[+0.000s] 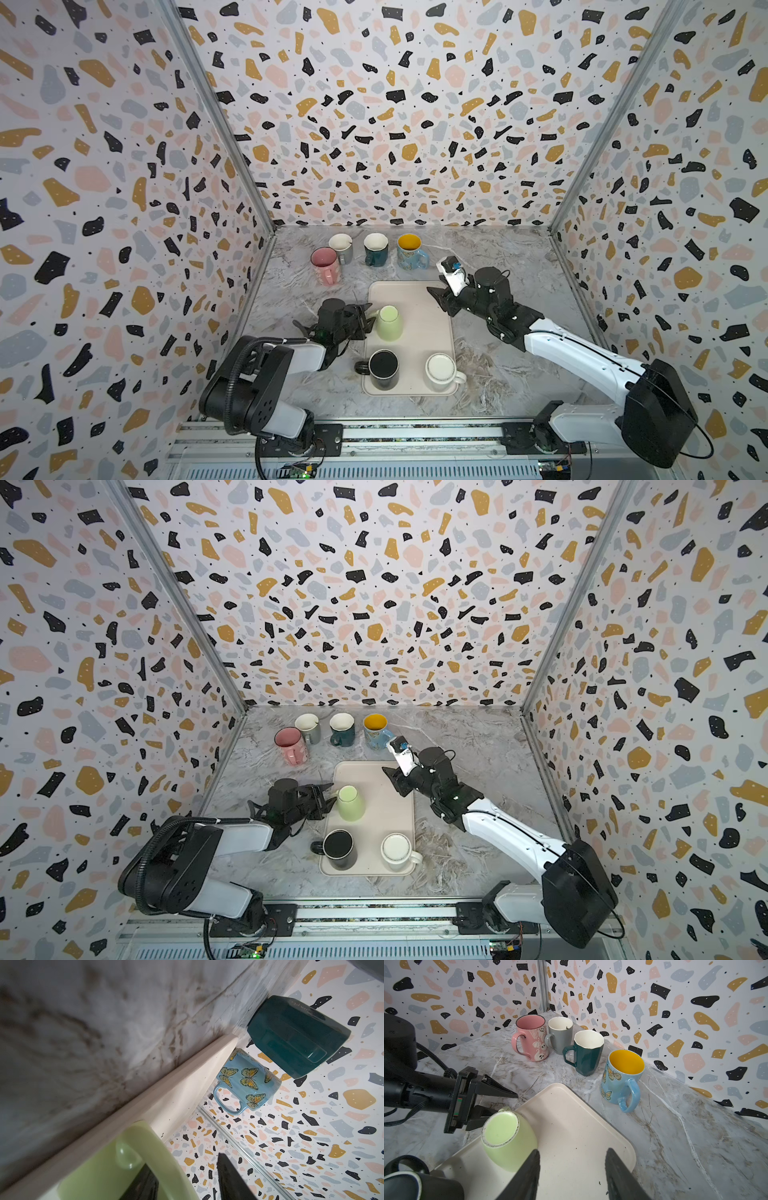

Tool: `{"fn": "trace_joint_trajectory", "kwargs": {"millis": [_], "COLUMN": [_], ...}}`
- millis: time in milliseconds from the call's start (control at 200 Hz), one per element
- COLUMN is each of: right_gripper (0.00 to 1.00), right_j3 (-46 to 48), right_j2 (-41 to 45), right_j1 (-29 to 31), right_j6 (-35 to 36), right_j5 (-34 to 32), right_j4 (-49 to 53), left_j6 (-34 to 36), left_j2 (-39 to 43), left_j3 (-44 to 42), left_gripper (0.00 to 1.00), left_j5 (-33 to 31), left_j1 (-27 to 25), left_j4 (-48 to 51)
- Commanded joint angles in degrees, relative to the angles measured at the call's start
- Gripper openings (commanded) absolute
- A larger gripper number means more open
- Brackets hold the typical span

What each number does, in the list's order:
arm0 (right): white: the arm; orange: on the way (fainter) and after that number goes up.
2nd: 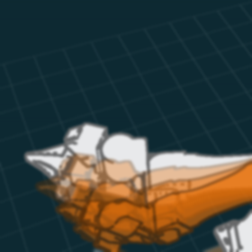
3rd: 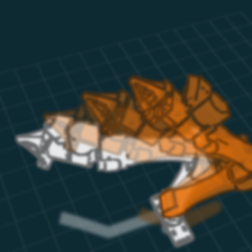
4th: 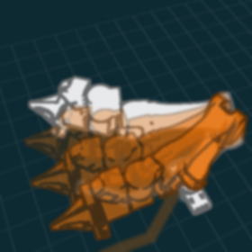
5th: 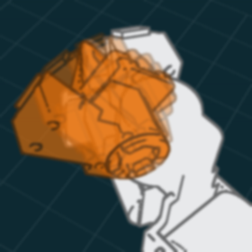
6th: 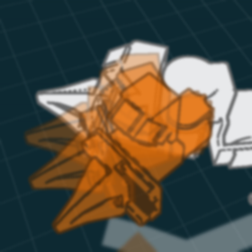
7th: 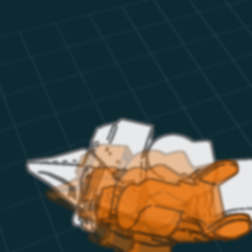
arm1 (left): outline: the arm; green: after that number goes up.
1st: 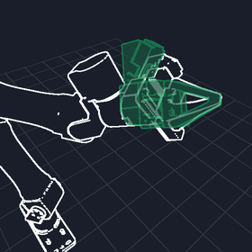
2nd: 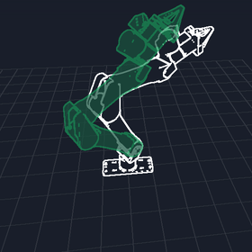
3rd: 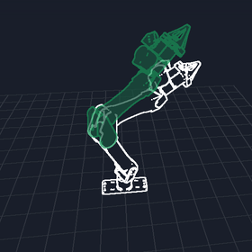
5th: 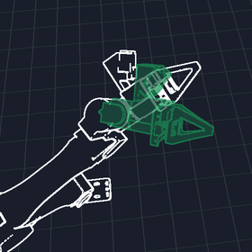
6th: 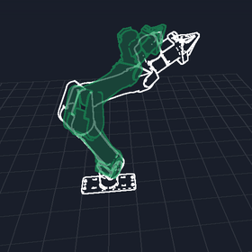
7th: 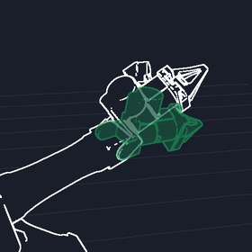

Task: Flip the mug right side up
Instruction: 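Position the left gripper around the light green mug's handle on the tray, then close the left gripper on the green mug's handle and lift it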

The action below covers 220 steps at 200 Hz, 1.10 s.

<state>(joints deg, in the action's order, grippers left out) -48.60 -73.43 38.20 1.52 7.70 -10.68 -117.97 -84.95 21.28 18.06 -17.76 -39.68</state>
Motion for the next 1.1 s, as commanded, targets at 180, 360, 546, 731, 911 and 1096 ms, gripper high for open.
{"fn": "trace_joint_trajectory", "kwargs": {"millis": [180, 360, 546, 731, 911, 1096], "right_gripper": [0.52, 0.52, 0.52, 0.52, 0.52, 0.52], "right_j3": [-1.7, -1.7, -1.8, -1.6, -1.5, -1.2], "right_j2": [0.3, 0.4, 0.5, 0.3, 0.5, 1.4], "right_j1": [-0.3, -0.4, -0.6, -0.6, -0.6, -0.8], "right_j6": [-0.1, -0.2, 0.0, 0.0, 0.1, 0.5], "right_j5": [-1.2, -1.8, -2.3, -2.7, -3.1, -4.5], "right_j4": [1.0, 1.2, 1.4, 1.4, 1.7, 1.9], "left_j6": [-1.5, -2.0, -2.9, -3.1, -3.7, -0.2], "left_j2": [-3.1, -5.9, -7.6, -8.8, -10.5, -12.6], "left_j3": [-0.4, 0.5, 0.3, 0.5, 1.1, 5.0], "left_gripper": [0.43, 0.4, 0.29, 0.13, 0.0, 0.0], "left_j5": [0.8, 1.8, 2.0, 2.4, 2.7, 3.5], "left_j1": [-0.6, -1.5, -2.0, -2.3, -2.4, -2.4], "left_j4": [-6.7, -9.1, -11.5, -13.3, -16.9, -24.5]}}
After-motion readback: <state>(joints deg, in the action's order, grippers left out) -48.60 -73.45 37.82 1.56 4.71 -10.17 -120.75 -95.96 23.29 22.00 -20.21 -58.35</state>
